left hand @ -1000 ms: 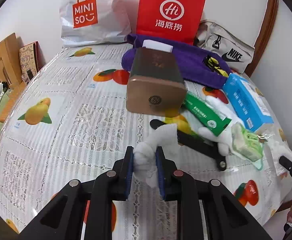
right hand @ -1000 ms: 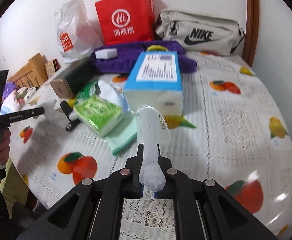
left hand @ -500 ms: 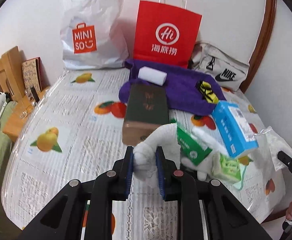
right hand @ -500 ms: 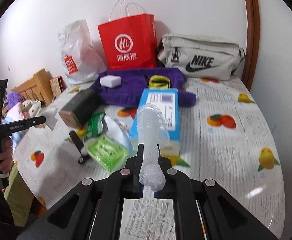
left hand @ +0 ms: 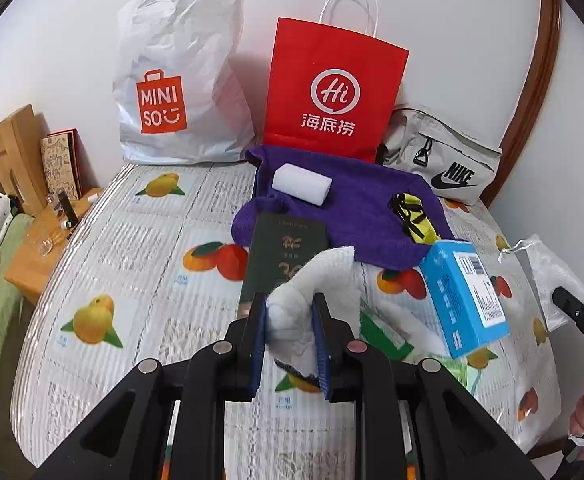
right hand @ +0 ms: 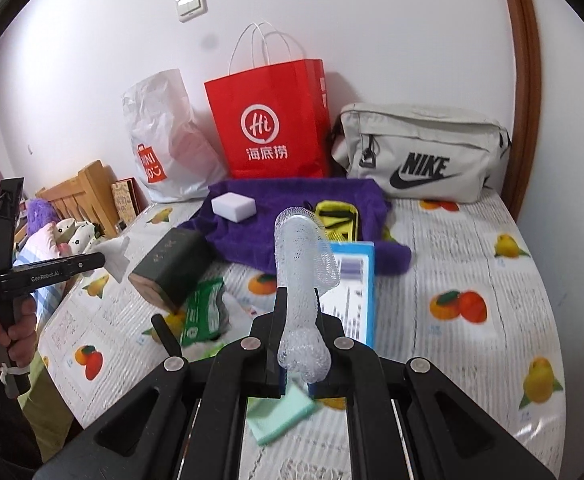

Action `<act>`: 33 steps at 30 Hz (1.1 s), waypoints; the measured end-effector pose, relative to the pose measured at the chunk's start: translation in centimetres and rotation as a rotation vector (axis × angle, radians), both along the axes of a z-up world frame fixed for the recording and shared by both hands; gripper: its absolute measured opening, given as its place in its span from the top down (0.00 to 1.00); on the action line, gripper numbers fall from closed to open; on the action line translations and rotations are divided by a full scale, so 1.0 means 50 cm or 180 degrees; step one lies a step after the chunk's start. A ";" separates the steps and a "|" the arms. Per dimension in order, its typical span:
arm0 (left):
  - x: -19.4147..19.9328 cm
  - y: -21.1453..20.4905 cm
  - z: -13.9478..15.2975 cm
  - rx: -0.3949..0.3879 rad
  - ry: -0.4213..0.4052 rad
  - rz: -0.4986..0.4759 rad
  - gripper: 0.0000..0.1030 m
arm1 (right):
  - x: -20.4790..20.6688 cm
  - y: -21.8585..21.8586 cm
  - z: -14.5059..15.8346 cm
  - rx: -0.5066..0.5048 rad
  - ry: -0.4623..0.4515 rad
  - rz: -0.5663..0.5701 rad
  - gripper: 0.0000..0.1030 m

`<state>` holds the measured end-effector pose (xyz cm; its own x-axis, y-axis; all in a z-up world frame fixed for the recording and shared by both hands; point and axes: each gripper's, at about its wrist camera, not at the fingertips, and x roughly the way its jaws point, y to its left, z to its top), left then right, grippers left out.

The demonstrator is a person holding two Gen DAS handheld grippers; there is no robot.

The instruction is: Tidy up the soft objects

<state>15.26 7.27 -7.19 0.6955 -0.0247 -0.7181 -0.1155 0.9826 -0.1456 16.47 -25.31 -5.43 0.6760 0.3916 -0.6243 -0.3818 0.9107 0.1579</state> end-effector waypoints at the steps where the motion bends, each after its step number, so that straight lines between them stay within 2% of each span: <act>1: 0.006 0.000 0.002 0.0000 -0.0002 0.0001 0.80 | 0.008 0.003 0.004 0.0003 -0.0006 0.0008 0.93; 8: 0.062 0.003 0.011 -0.0011 0.0024 -0.0004 0.80 | 0.061 0.020 0.020 -0.0034 -0.0037 0.0028 0.93; 21: 0.145 0.024 0.006 -0.0006 0.0067 0.0029 0.80 | 0.182 0.053 0.016 -0.0109 -0.0032 0.0037 0.93; 33: 0.236 0.024 -0.022 -0.0039 0.0172 -0.0037 0.80 | 0.310 0.066 -0.037 -0.0250 0.0072 -0.0041 0.93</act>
<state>27.05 8.49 -8.28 0.6553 -0.0416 -0.7542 -0.1120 0.9821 -0.1515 31.95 -22.03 -7.26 0.6660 0.3322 -0.6679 -0.3670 0.9254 0.0944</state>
